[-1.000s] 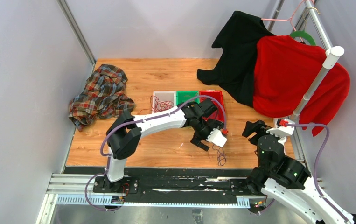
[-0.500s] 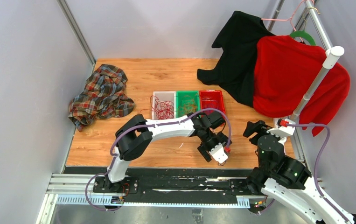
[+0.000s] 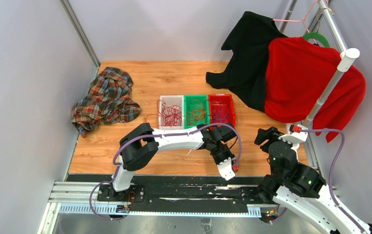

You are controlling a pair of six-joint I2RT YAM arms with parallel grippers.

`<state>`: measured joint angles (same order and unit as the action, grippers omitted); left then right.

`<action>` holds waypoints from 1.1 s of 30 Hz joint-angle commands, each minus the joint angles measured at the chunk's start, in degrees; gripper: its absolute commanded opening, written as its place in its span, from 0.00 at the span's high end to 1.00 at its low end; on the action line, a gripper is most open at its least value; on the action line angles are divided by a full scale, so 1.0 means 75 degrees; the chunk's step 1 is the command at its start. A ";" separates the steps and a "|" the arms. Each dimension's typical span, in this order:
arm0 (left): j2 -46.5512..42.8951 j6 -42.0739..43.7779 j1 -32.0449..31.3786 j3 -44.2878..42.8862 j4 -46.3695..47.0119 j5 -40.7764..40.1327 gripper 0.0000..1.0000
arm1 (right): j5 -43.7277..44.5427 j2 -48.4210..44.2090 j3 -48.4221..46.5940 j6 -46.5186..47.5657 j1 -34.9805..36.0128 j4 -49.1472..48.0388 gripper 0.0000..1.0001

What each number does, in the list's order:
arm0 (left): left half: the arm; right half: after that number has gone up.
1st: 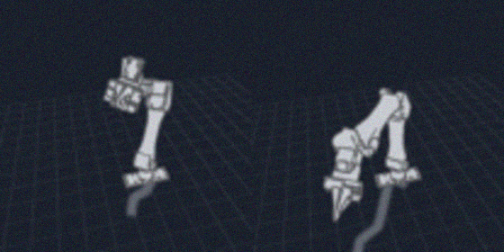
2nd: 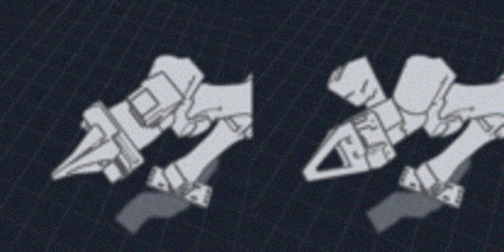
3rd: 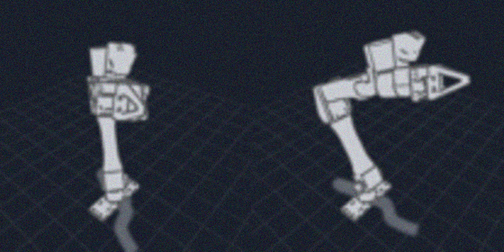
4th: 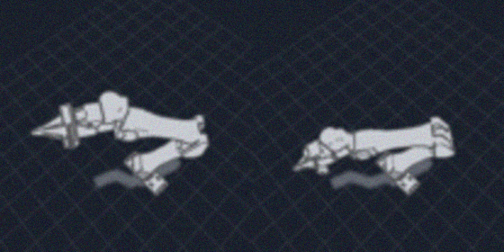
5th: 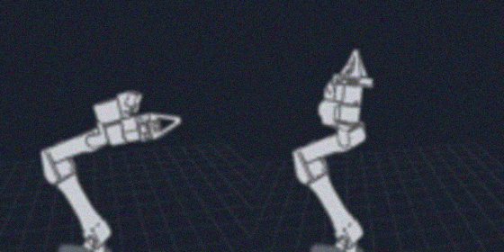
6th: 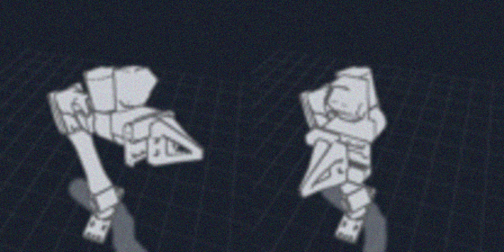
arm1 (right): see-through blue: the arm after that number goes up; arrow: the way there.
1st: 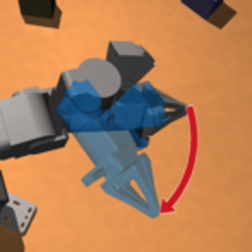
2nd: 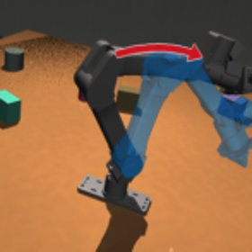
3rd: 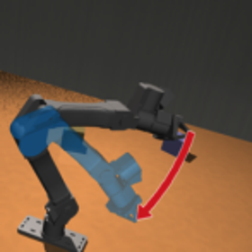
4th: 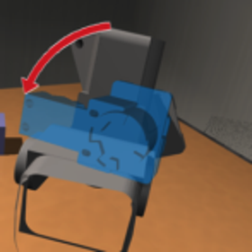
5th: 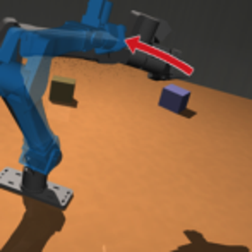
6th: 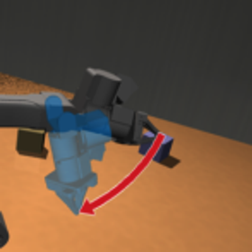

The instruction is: Untangle the cables

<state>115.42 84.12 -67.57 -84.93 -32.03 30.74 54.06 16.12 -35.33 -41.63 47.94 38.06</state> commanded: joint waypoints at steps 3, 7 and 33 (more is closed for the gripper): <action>-0.0854 0.0178 0.0261 -0.0024 0.0238 -0.0751 0.99 | 0.0063 -0.0072 -0.0385 -0.0196 -0.0092 0.0147 0.41; -0.1327 0.0277 0.0572 -0.0471 -0.0157 -0.0910 0.99 | 0.0178 -0.0119 -0.0442 -0.0163 -0.0088 0.0160 0.46; -0.0998 -0.0963 0.2247 -0.2730 0.1904 -0.1365 0.99 | 0.0395 0.0110 -0.0269 -0.0379 -0.0097 0.0175 0.47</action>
<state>104.99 80.36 -51.48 -106.48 -22.44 21.15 54.72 16.56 -37.12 -42.92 47.94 38.50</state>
